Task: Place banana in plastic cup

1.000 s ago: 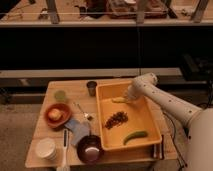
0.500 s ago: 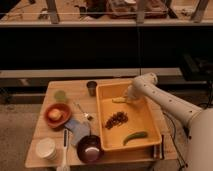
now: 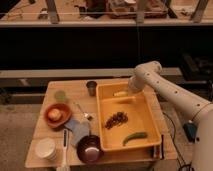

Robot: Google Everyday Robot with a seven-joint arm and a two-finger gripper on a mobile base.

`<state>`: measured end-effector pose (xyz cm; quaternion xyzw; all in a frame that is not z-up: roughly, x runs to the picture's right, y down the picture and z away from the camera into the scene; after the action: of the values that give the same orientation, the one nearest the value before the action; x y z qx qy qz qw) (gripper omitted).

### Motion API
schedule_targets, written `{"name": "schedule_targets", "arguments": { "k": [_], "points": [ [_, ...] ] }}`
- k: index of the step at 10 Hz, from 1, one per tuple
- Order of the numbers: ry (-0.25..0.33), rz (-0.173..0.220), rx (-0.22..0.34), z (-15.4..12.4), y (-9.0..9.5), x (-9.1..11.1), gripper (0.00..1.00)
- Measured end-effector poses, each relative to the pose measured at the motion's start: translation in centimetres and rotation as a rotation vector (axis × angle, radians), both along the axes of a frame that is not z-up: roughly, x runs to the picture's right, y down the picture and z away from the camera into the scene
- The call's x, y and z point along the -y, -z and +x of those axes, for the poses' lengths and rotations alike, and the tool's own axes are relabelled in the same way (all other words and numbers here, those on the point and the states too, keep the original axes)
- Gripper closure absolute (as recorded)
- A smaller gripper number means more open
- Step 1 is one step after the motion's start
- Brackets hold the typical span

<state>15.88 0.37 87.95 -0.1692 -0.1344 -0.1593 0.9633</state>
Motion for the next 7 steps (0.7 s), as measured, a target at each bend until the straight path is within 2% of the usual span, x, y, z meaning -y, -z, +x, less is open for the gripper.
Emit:
{"name": "schedule_targets", "arguments": {
  "k": [1,4,7],
  "points": [
    [0.002,0.004,0.002,-0.1,0.5,0.4,0.99],
    [0.032,0.072,0.023,-1.7,1.0,1.0,0.99],
    [0.071,0.115,0.055,-4.5,3.1,3.3,0.99]
  ]
}}
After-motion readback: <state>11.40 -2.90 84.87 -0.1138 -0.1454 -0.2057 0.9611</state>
